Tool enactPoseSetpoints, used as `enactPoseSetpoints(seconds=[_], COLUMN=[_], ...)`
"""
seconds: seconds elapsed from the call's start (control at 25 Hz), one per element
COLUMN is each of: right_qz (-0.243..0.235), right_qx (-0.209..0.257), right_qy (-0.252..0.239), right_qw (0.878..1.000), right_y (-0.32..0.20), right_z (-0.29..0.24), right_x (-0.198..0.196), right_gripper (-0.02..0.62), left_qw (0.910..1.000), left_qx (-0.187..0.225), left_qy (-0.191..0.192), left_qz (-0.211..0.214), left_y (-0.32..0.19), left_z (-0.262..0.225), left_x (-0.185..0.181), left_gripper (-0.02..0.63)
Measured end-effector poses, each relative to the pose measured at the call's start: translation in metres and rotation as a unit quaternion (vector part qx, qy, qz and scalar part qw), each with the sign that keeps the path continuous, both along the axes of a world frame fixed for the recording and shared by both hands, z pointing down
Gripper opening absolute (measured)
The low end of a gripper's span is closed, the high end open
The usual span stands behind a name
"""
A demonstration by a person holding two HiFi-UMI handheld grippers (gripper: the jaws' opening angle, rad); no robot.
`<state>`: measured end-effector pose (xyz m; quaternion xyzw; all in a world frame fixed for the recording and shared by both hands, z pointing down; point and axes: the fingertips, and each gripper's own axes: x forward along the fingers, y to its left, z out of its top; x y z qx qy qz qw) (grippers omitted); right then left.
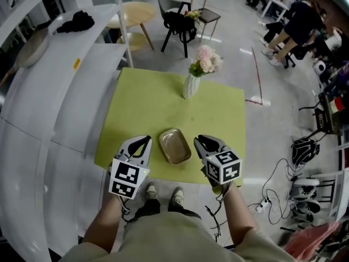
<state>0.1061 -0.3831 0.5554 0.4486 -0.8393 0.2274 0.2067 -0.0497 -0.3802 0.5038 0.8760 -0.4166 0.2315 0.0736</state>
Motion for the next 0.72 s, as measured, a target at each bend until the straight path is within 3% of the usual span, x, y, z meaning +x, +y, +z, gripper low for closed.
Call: enactPoseSetpoints(seconds=[0.36,0.72], right_qz=[-0.005,-0.012], right_qx=[-0.116,-0.176], right_qy=[-0.001,0.054], right_qw=[0.993,0.983], right_y=[0.0,0.006], right_z=[0.107,0.175], right_x=[-0.002,0.005], right_gripper=[0.067,0.072], left_qw=[0.9968,0.9916], left_qx=[-0.077,-0.125], left_qy=[-0.014,-0.031], left_qz=[-0.012,-0.003], left_y=[-0.008,0.004], left_z=[0.07,0.115], left_x=[0.0,0.0], left_gripper=[0.006,0.006])
